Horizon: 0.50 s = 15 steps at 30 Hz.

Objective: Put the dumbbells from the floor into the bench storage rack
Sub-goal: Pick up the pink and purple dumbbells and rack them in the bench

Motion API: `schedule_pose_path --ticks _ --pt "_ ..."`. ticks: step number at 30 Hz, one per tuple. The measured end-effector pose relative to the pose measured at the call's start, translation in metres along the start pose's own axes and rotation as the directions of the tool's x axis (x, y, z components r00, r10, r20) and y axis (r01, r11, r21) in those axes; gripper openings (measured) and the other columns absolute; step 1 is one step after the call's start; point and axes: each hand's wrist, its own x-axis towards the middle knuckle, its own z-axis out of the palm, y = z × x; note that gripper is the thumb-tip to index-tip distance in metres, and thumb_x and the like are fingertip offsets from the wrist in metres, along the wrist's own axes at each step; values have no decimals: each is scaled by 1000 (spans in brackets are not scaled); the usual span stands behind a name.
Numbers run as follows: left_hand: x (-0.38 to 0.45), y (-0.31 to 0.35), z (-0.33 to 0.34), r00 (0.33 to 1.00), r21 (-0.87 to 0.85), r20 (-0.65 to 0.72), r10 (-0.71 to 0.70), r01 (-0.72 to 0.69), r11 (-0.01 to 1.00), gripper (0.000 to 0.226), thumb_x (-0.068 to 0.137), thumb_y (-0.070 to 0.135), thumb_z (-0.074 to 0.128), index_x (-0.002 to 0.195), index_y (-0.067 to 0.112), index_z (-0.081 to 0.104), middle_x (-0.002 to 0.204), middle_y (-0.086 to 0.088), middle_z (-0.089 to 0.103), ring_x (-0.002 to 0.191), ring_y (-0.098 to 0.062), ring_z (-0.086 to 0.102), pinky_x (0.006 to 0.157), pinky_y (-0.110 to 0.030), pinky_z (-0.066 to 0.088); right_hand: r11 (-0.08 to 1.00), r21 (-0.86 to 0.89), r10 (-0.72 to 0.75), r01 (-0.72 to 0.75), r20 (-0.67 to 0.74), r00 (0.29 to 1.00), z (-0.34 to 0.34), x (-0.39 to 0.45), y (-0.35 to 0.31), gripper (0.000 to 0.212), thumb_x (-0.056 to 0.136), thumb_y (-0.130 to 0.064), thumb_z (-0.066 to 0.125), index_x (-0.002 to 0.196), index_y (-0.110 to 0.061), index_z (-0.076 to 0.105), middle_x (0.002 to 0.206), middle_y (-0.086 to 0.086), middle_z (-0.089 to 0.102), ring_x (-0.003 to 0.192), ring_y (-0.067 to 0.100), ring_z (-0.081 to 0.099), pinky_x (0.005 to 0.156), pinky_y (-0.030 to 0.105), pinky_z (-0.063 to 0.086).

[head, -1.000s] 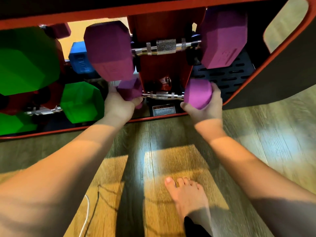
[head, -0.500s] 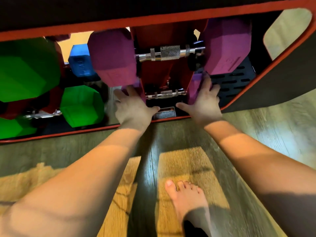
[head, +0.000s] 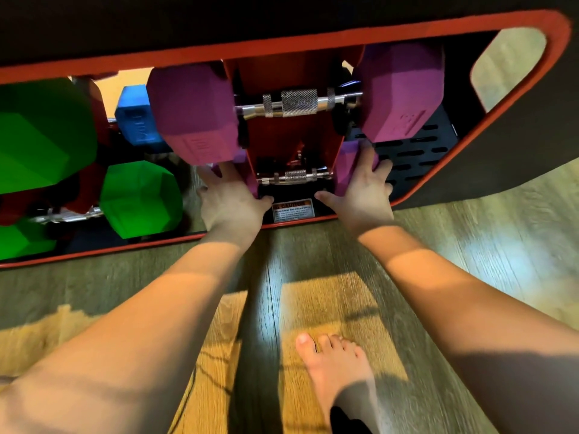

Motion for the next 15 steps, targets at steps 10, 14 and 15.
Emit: schedule_pose_path --ticks 10,14,15 --pt "3 -7 2 1000 25 -13 -11 11 1000 106 63 59 81 141 15 25 141 -22 30 115 -48 49 91 -49 46 999 -34 -8 8 9 1000 2 -1 -5 101 75 -32 83 149 -27 13 141 22 26 116 54 43 94 58 42" --pt "3 -10 4 999 34 -32 -8 9 999 105 63 60 80 140 13 26 137 -23 32 110 -48 51 89 -47 47 998 -47 -30 31 14 999 3 0 -6 99 76 -30 82 148 -24 14 141 23 25 115 56 43 97 60 40" --pt "3 -10 4 999 40 -35 -4 6 999 104 64 60 79 140 13 26 137 -23 32 110 -48 51 89 -47 47 998 -47 -29 30 14 999 3 0 -6 99 76 -30 82 148 -24 14 141 23 26 115 56 43 96 60 40"
